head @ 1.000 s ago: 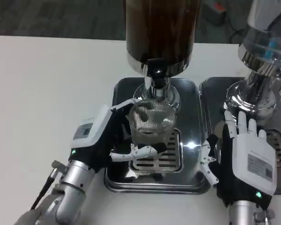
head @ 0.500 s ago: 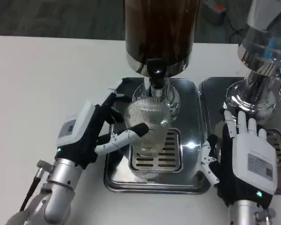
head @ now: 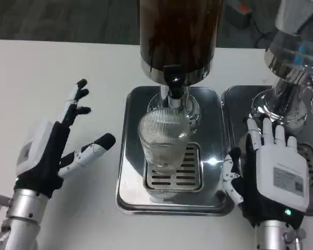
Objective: Grasp the cup under the faucet to collect the drink, then remove the cup.
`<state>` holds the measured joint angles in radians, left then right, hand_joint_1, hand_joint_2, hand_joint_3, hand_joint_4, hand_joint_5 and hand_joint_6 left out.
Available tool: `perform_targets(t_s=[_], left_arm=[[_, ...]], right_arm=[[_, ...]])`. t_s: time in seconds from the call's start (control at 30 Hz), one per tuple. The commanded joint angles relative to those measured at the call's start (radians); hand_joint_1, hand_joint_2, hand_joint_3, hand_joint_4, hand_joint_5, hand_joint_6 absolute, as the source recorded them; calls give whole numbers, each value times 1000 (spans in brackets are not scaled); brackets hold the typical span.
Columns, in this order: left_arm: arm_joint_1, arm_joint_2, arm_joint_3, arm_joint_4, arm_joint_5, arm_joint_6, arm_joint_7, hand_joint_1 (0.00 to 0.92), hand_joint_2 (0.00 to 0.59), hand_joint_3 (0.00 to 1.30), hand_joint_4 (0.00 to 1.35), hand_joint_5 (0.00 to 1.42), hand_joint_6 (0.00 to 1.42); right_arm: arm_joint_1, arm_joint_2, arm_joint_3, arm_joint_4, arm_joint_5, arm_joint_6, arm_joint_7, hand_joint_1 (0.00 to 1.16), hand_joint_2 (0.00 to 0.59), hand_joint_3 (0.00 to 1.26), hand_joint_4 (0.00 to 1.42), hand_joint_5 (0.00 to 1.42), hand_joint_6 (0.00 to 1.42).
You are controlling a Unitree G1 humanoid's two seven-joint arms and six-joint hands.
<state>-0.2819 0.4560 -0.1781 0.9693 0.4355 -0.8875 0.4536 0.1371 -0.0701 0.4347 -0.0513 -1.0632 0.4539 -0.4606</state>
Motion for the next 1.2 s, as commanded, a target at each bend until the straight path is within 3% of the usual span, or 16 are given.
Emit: perform_targets(t_s=[0.03,0.23,0.33,0.43,0.57,0.67,0.83,0.93,1.1,1.2], left_arm=[[24,67,-36,-29,86,42,-23,0,52,0,0,6,1],[63,101,-84,-98,211,153,31,0,58,0,0,0,0],[77,97,-61,-120,167,117,18,0,60,0,0,0,0],[89,91,-25,-143,72,45,-34,0,61,0,0,0,0],[98,72,34,-184,-207,-84,-246,0,64,0,0,0,0],[104,62,52,-242,-414,-101,-438,0,65,0,0,0,0],[99,36,75,-365,-749,5,-796,0,67,0,0,0,0],[59,14,97,-459,-954,175,-1056,0,61,0,0,13,0],[-24,-26,148,-499,-1095,401,-1305,0,57,0,0,43,14],[-67,-48,173,-504,-1090,468,-1378,0,57,0,0,46,16]], right_arm=[[-22,-46,30,6,-76,22,38,87,553,55,0,0,0],[-20,-95,38,14,-87,4,65,42,538,35,0,0,0],[-19,-96,38,11,-76,2,65,39,543,36,0,0,0],[-18,-91,36,9,-70,2,66,36,546,36,0,0,0],[-16,-86,33,9,-59,4,69,34,548,36,0,0,0],[-15,-84,31,10,-51,4,73,32,549,36,0,0,0],[-19,-80,34,14,-43,2,67,29,549,36,0,0,0],[-22,-74,31,17,-35,3,69,28,549,36,0,0,0],[-29,-67,27,22,-30,3,64,26,549,36,0,0,0],[-32,-59,24,25,-30,5,61,27,552,36,0,0,0]])
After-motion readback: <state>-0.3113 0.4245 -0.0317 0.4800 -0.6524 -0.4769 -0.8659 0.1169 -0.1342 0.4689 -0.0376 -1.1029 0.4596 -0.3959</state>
